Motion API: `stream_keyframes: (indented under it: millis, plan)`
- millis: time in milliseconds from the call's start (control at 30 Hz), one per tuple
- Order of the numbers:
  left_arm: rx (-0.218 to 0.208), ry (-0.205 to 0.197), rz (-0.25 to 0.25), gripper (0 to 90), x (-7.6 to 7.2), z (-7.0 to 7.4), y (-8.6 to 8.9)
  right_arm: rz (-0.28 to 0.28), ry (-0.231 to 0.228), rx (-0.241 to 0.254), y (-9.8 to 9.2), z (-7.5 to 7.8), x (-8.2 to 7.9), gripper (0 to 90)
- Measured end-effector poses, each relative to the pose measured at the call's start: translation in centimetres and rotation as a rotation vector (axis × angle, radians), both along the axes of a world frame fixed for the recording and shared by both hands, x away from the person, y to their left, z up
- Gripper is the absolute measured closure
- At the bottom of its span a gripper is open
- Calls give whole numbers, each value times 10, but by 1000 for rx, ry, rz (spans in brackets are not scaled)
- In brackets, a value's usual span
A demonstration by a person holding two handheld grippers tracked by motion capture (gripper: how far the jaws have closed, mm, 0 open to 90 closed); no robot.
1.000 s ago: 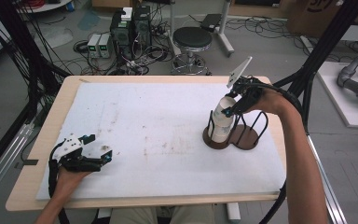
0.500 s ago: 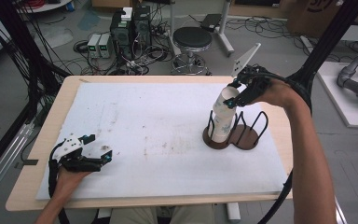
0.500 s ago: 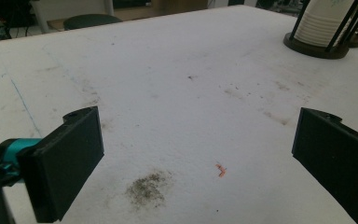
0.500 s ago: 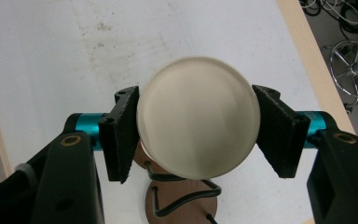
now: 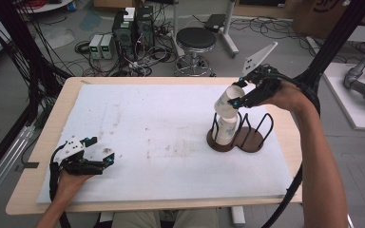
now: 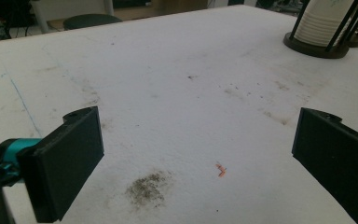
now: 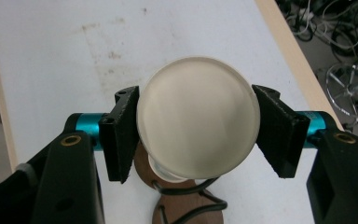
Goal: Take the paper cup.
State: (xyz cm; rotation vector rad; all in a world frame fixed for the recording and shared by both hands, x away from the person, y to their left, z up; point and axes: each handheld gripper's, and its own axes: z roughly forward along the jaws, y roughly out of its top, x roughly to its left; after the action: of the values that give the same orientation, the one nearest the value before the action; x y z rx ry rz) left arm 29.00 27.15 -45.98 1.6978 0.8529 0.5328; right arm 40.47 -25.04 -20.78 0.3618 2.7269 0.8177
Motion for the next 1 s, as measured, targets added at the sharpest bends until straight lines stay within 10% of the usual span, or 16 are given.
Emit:
stream_keyframes:
  millis: [1000]
  plan:
    - [10, -5, 0, 19, 0, 0, -1, 0, -99, 380, 22, -43, -73, 371]
